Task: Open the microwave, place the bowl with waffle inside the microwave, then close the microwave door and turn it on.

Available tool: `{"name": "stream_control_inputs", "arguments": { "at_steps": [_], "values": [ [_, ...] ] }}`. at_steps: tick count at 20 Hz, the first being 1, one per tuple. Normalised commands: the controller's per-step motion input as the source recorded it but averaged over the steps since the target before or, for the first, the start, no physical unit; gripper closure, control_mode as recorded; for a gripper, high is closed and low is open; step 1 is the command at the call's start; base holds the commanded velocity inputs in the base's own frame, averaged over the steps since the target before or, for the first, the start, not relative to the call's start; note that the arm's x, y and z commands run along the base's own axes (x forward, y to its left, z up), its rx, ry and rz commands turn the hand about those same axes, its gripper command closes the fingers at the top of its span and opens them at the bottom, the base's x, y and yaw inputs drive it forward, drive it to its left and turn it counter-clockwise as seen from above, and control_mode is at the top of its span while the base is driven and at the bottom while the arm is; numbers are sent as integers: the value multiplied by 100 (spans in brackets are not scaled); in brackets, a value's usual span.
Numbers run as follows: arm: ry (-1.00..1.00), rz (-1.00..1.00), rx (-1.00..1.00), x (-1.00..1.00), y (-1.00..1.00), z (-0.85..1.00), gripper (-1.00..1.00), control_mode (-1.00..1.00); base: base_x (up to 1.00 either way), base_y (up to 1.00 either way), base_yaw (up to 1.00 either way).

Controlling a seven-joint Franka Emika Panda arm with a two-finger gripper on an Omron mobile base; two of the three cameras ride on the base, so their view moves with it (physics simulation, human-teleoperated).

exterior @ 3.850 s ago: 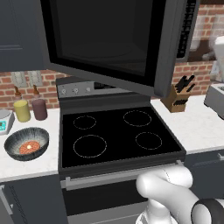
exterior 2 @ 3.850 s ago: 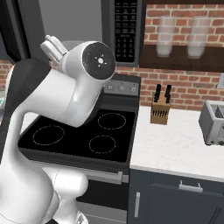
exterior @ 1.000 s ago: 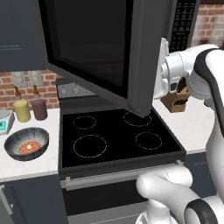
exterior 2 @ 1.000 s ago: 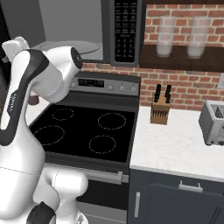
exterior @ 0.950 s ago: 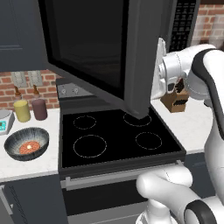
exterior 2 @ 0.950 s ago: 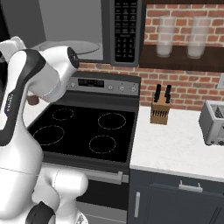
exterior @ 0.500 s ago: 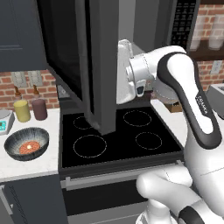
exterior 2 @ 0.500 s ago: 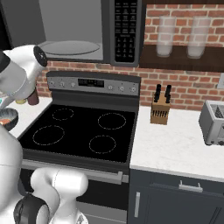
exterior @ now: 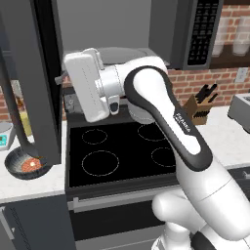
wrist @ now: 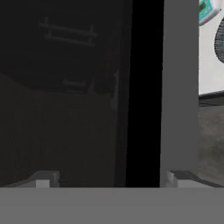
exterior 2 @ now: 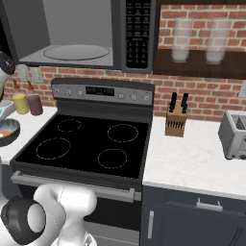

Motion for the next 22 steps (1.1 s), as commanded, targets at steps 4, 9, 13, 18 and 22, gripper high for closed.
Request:
{"name": "stream_control_inputs", "arguments": {
  "at_steps": [4, 9, 13, 18, 22],
  "values": [
    [0, 0, 0, 0, 78, 0, -100, -100, 0, 0, 0],
    [0, -5, -2, 0, 46, 0, -100, -100, 0, 0, 0],
    [0, -6, 0, -13, -16, 0, -100, -100, 0, 0, 0],
    [-3, 0, 0, -51, -82, -12, -100, -100, 0, 0, 0],
    [-2, 0, 0, -47, -89, -40, -100, -100, 0, 0, 0]
  ]
}}
